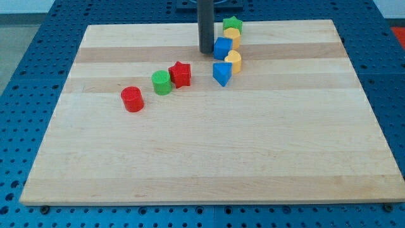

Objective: Separate red star from green circle

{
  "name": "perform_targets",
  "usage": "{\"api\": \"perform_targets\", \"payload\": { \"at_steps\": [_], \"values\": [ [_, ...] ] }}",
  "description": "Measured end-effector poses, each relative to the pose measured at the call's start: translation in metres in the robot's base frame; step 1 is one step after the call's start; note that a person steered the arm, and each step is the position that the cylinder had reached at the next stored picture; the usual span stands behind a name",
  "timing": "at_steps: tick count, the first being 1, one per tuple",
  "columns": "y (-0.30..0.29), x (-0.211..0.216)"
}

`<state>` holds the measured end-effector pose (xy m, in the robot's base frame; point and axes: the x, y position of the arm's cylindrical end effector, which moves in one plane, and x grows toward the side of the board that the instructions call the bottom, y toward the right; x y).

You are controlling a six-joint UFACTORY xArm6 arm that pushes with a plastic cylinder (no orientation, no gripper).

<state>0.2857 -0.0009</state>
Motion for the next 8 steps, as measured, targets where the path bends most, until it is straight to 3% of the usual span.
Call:
{"api": "perform_targets", "payload": {
  "at_steps": [4,7,8],
  "values": [
    [0.004,0.023],
    [-0.093,0.026],
    [-0.094,0.062]
  ]
}}
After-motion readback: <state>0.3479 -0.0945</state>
